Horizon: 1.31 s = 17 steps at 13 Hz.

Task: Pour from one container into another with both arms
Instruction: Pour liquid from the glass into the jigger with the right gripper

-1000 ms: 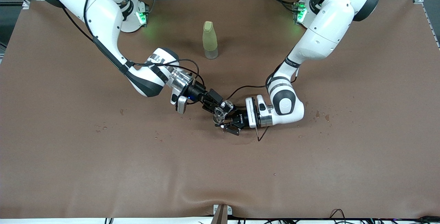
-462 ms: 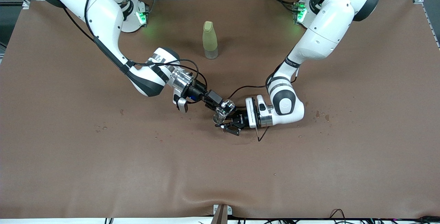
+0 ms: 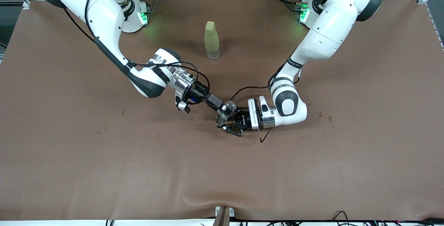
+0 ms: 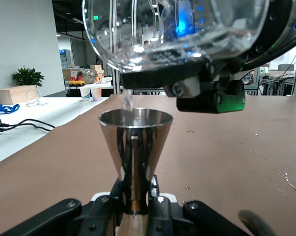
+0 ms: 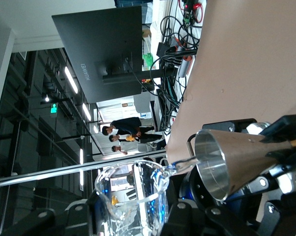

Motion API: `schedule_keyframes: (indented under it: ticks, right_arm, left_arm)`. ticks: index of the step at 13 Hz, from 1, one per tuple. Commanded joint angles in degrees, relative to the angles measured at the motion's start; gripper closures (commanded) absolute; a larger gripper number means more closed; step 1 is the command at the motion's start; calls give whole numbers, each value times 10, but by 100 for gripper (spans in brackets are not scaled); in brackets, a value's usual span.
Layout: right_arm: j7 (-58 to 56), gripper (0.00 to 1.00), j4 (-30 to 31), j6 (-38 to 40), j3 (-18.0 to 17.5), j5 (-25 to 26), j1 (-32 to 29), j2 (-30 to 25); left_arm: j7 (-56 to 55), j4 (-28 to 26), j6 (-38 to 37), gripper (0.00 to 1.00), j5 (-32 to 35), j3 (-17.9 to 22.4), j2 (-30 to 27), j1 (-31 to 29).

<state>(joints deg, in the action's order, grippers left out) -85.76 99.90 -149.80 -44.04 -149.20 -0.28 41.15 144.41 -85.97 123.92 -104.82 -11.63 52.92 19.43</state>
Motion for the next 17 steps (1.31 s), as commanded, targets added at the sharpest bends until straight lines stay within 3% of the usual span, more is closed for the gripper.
schedule_keyframes:
  ticks: [1,5,8,14,17]
  right_arm:
    - [16,91,-9,2,5,-76,3,-2]
    - [51,97,-8,1,5,-79,-1,-2]
    - [131,95,-8,1,5,-78,2,-3]
    - [130,95,-9,2,5,-72,0,-3]
    - [84,95,-9,-4,5,-22,-3,-11]
  left_arm:
    - [-6,8,8,100,-8,5,-1,8]
    - [-6,8,12,100,-8,5,-1,8]
    - [-6,8,14,100,-8,5,-1,8]
    - [-6,4,19,100,-3,5,-15,3]
    - [-11,1,19,100,7,6,-18,-4]
